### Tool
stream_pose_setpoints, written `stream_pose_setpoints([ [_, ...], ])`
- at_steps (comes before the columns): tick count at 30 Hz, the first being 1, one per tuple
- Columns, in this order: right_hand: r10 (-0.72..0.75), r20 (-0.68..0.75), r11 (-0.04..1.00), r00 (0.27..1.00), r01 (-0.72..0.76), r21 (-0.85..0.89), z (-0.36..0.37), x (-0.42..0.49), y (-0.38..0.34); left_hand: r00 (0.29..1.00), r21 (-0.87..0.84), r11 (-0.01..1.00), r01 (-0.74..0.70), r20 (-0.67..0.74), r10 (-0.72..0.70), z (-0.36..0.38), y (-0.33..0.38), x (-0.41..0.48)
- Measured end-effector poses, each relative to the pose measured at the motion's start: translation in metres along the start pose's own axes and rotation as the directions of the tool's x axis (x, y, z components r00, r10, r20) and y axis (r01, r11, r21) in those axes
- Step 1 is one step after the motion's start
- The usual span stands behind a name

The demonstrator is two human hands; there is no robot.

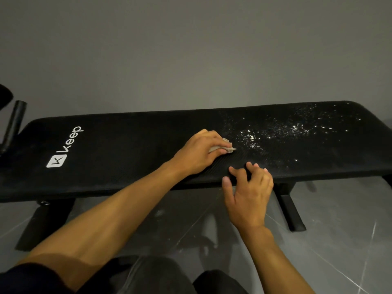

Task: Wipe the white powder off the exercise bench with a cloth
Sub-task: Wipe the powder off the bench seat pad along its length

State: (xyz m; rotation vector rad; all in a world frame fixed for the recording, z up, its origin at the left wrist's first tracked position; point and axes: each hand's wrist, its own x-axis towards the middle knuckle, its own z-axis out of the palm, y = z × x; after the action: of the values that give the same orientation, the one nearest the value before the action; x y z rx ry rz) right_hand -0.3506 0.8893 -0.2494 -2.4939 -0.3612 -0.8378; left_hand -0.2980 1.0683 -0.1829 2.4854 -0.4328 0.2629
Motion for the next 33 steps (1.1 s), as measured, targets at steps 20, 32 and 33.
stream_pose_setpoints([
  [20,-0.144,-0.119,0.983,0.982,0.156,0.097,0.009,0.015,0.024,0.999,0.092,0.996,-0.011,0.051,0.007,-0.009,-0.012,0.039],
  [32,-0.116,-0.192,0.985,0.974,0.137,0.102,0.021,0.013,0.020,0.995,0.121,0.988,0.096,-0.023,-0.094,-0.018,-0.042,0.083],
  [33,-0.111,-0.199,0.986,0.974,0.133,0.101,0.022,0.013,0.020,0.985,0.111,0.980,0.167,-0.055,-0.161,-0.019,-0.044,0.092],
])
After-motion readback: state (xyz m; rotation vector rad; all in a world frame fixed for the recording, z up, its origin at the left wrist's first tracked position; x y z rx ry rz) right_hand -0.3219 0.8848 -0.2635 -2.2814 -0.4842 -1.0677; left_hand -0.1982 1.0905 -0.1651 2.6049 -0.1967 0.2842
